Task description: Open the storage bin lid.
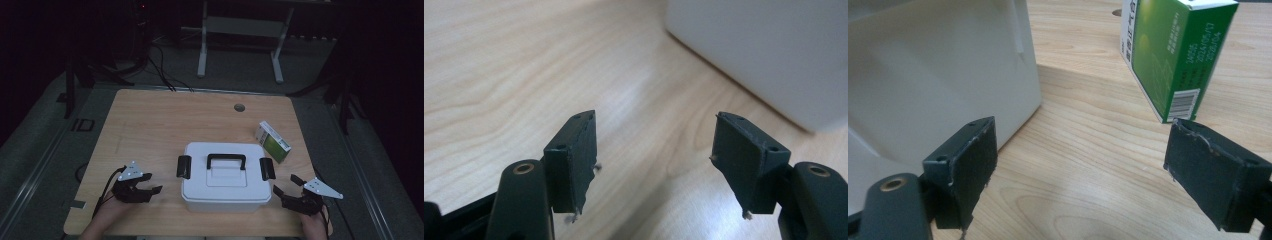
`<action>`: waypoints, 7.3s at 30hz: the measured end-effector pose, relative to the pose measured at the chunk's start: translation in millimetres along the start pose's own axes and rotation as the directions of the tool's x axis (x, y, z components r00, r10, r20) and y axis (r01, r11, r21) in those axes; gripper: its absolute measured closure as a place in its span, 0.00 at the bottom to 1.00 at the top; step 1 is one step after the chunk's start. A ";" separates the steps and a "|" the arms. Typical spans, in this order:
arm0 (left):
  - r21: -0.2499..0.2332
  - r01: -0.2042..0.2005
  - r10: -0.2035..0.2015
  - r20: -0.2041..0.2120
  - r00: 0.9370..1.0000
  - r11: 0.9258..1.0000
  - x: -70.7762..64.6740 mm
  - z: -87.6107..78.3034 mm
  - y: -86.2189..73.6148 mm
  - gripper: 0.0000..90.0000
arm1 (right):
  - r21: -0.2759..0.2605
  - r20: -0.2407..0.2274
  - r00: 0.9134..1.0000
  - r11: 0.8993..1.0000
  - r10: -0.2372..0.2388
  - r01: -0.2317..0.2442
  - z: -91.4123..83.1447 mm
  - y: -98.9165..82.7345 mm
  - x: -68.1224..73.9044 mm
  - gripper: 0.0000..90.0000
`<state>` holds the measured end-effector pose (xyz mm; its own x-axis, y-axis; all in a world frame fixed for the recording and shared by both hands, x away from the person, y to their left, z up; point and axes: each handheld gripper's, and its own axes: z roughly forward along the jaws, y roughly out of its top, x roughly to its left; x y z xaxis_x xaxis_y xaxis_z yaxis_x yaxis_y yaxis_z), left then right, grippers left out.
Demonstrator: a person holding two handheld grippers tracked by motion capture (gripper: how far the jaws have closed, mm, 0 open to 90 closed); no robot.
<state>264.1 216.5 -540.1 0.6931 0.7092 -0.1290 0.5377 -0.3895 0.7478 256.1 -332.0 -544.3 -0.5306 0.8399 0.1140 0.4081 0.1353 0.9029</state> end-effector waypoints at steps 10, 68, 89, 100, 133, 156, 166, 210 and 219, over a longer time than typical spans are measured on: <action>0.132 -0.037 0.035 0.012 0.999 0.991 5.4 -5.7 5.7 0.39 | 0.016 0.009 1.000 1.000 0.016 -0.016 -1.3 0.7 -3.8 0.15; 0.603 -0.269 0.222 0.153 0.963 0.751 3.6 -55.7 83.7 0.39 | 0.041 -0.011 1.000 0.999 0.004 -0.003 0.5 -0.3 -2.1 0.15; 0.612 -0.367 0.302 0.212 0.929 0.700 -23.8 -57.4 139.2 0.39 | 0.042 -0.018 1.000 0.999 0.011 -0.011 0.9 -0.7 -2.4 0.15; 0.578 -0.450 0.365 0.265 0.893 0.681 -48.0 -55.7 176.4 0.41 | 0.041 -0.019 1.000 0.999 0.013 -0.013 1.0 -1.1 -2.8 0.15; 0.560 -0.585 0.460 0.364 0.810 0.586 -97.3 -4.0 240.2 0.41 | 0.042 -0.031 0.999 0.999 0.007 -0.006 1.1 -2.2 -2.7 0.15; 0.537 -0.631 0.493 0.396 0.774 0.560 -116.3 31.6 266.3 0.41 | 0.043 -0.035 0.999 0.999 0.009 -0.007 0.9 -2.6 -3.2 0.15; 0.519 -0.655 0.514 0.407 0.755 0.550 -124.0 44.0 278.2 0.41 | 0.044 -0.039 0.999 0.999 0.009 -0.007 0.7 -2.9 -3.8 0.15; 0.527 -0.690 0.497 0.480 0.723 0.496 -143.8 68.6 282.6 0.93 | 0.043 -0.048 0.999 0.999 0.013 -0.011 0.4 -3.2 -4.5 0.15; 0.516 -0.694 0.498 0.484 0.720 0.502 -143.7 61.4 286.9 0.93 | 0.044 -0.049 0.999 0.999 0.015 -0.013 0.6 -3.3 -4.4 0.15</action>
<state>348.2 -33.3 -347.0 0.9988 0.0327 -0.0357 0.0371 -0.9910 0.1289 257.6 -335.9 -548.0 -0.5604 0.8149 0.1478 0.4474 0.1477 0.8821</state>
